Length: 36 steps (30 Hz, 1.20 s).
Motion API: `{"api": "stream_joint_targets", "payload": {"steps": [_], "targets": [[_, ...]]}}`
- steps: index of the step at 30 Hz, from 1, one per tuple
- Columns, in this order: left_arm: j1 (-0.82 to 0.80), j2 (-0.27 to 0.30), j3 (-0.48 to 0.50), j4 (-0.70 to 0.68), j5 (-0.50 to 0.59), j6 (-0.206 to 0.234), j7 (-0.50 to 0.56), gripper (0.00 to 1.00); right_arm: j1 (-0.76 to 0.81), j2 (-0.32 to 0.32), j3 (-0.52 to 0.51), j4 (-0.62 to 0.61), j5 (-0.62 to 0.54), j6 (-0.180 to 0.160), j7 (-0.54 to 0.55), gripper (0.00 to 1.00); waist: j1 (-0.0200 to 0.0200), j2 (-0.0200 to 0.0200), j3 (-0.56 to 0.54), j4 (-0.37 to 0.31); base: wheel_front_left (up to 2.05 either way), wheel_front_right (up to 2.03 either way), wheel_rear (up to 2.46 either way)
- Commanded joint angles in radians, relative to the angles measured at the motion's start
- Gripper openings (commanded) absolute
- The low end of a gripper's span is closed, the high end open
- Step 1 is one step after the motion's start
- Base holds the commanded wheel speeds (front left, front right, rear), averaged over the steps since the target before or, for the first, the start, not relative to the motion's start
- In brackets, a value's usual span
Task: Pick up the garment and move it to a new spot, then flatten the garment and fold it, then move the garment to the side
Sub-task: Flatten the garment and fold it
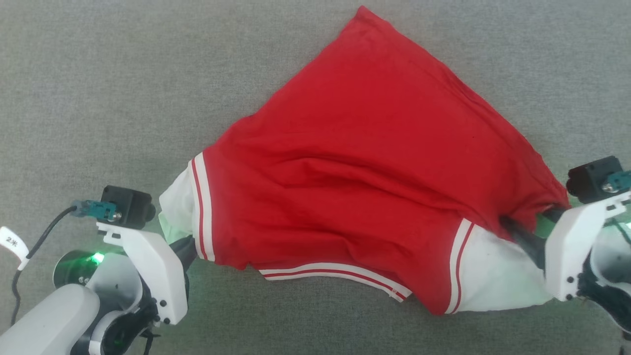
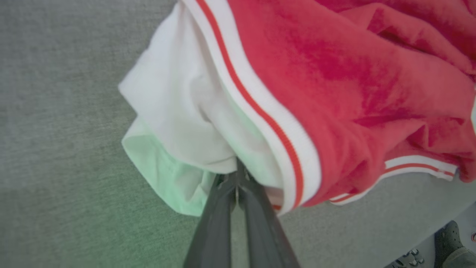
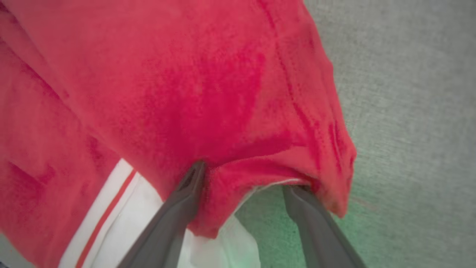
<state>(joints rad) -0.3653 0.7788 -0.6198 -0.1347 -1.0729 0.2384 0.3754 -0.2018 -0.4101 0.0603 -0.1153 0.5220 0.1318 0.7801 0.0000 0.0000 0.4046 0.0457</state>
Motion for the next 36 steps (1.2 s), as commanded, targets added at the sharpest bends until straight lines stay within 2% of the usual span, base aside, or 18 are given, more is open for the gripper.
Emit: {"api": "stream_joint_targets", "payload": {"steps": [1,7,10,12,17,25,28,29,36], "targets": [[0.014,0.002,0.000,-0.002,-0.010,0.004,-0.006,0.00,0.019,-0.006,-0.011,-0.019,-0.006,-0.002,0.020,1.00,0.0000,0.0000,-0.007,-0.003,0.00,0.00,0.00],[0.026,-0.002,-0.008,-0.015,-0.008,0.008,-0.007,0.00,-0.020,0.003,-0.082,-0.246,-0.023,-0.001,0.114,1.00,0.0000,0.0000,-0.020,0.010,0.00,0.00,0.00],[0.014,-0.012,-0.015,-0.019,-0.003,0.002,-0.006,0.00,-0.082,-0.003,-0.078,-0.278,-0.035,-0.001,0.134,1.00,0.0000,0.0000,-0.014,0.028,0.00,0.00,0.00],[0.000,-0.021,-0.020,-0.020,0.004,-0.003,-0.005,0.00,-0.144,-0.006,-0.064,-0.258,-0.024,-0.001,0.136,1.00,0.0000,0.0000,-0.007,0.045,0.00,0.00,0.00],[-0.030,-0.052,-0.037,-0.014,0.014,-0.022,-0.007,0.00,-0.362,-0.027,0.003,-0.100,-0.017,-0.001,0.078,1.00,0.0000,0.0000,0.026,0.099,0.00,0.00,0.00],[-0.108,-0.141,-0.096,0.032,0.047,-0.081,-0.003,0.00,-0.695,-0.072,0.166,0.301,-0.006,-0.001,0.008,1.00,0.0000,0.0000,0.079,0.229,0.00,0.00,0.00],[-0.135,-0.175,-0.113,0.061,0.055,-0.104,-0.004,0.00,-0.790,-0.080,0.231,0.437,-0.001,-0.001,0.013,1.00,0.0000,0.0000,0.095,0.273,0.00,0.00,0.00],[-0.135,-0.175,-0.113,0.061,0.055,-0.104,-0.004,0.00,-0.790,-0.080,0.231,0.437,-0.001,-0.001,0.013,1.00,0.0000,0.0000,0.095,0.273,0.00,0.00,0.00],[-0.179,-0.236,-0.140,0.123,0.060,-0.146,-0.015,0.00,-0.950,-0.103,0.387,0.681,0.011,-0.001,0.026,1.00,0.0000,0.0000,0.131,0.350,0.00,0.00,0.00]]}}
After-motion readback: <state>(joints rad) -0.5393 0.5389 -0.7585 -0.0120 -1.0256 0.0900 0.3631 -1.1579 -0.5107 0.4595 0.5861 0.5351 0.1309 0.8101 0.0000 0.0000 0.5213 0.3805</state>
